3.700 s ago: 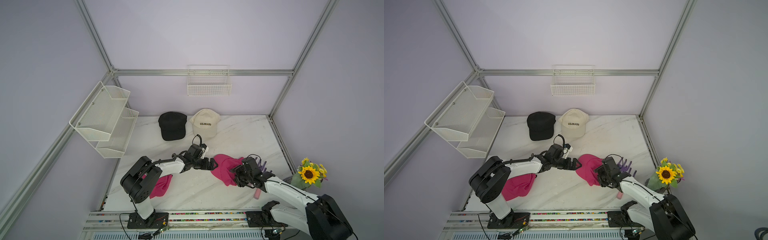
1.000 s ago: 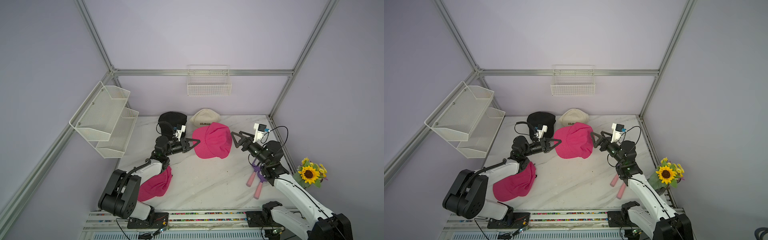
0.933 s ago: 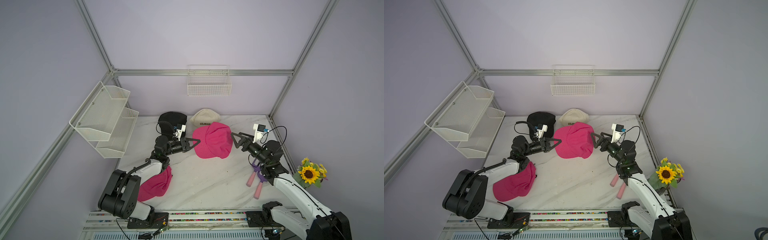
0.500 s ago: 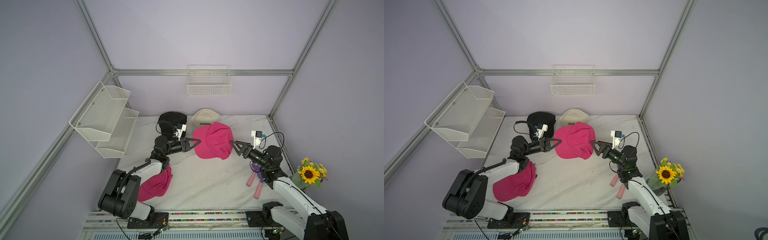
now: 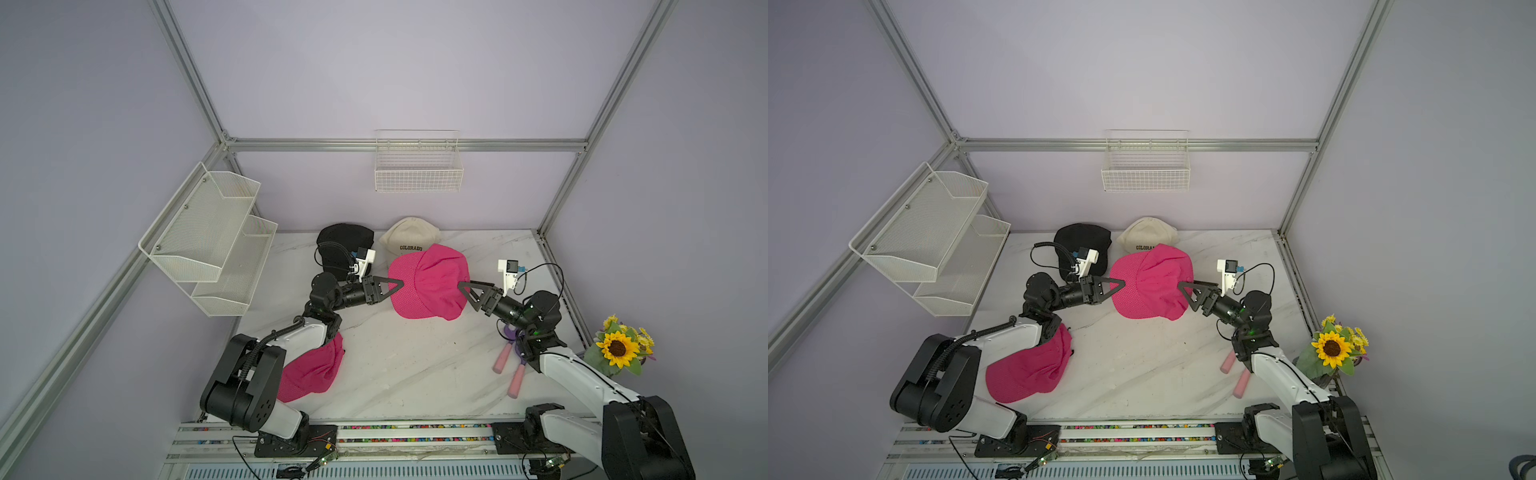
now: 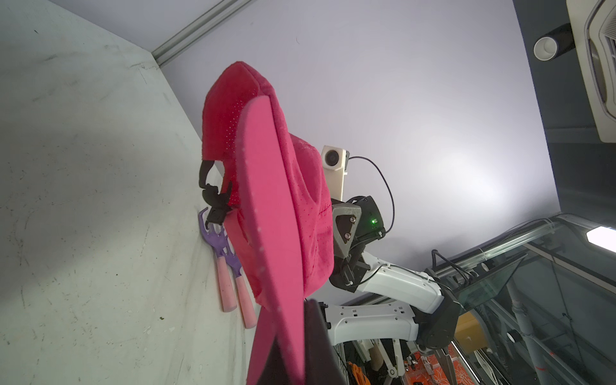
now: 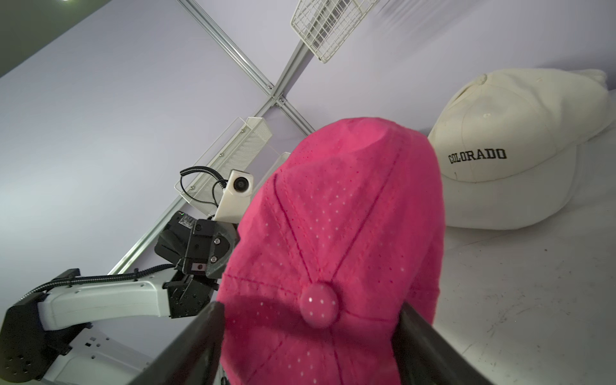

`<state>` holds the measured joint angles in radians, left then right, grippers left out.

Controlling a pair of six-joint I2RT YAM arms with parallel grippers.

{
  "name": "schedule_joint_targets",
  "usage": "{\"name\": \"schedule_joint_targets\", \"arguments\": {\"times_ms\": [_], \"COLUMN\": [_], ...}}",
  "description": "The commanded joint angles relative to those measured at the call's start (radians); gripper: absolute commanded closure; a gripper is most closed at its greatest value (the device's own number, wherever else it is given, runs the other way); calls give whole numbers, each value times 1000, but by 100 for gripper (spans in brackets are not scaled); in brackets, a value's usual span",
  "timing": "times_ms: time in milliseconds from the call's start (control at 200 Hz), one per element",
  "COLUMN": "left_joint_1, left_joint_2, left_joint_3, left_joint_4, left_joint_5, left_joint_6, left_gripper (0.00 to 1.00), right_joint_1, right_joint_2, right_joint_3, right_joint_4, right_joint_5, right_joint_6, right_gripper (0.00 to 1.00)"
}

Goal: Stack the baseball caps by color
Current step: Pick up the baseball cap from the center of the board.

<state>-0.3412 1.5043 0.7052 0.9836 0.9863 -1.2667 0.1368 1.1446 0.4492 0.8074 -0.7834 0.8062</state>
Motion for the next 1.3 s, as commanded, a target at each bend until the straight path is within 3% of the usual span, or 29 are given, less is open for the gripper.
{"name": "schedule_joint_targets", "arguments": {"times_ms": [0, 85, 400, 621, 806, 996, 1186, 1297], "left_joint_1": [-8, -9, 2, 47, 95, 97, 96, 96], "left_joint_2": [14, 42, 84, 55, -30, -84, -84, -70], "left_joint_3": [42, 51, 37, 11, -35, -28, -41, -84], "left_joint_4": [115, 150, 128, -12, -249, -531, -536, -448], "left_joint_5": [18, 29, 9, -14, -88, -187, -280, -321], "left_joint_6": [-29, -57, -43, 39, 188, 354, 308, 231], "left_gripper": [100, 100, 100, 100, 100, 100, 100, 90], "right_joint_1": [9, 16, 16, -39, -125, -129, -95, -13], "right_joint_2": [28, 34, -141, -231, -246, -193, -127, -51], "right_joint_3": [3, -8, 33, 66, 89, 154, 209, 284], "right_joint_4": [130, 188, 55, -11, -39, -87, -227, -339], "right_joint_5": [-23, -31, -8, -38, -95, -127, -51, 91], "right_joint_6": [29, 57, 21, 3, -17, -60, -136, -204], "right_gripper": [26, 35, 100, 100, 100, 100, 100, 100]}}
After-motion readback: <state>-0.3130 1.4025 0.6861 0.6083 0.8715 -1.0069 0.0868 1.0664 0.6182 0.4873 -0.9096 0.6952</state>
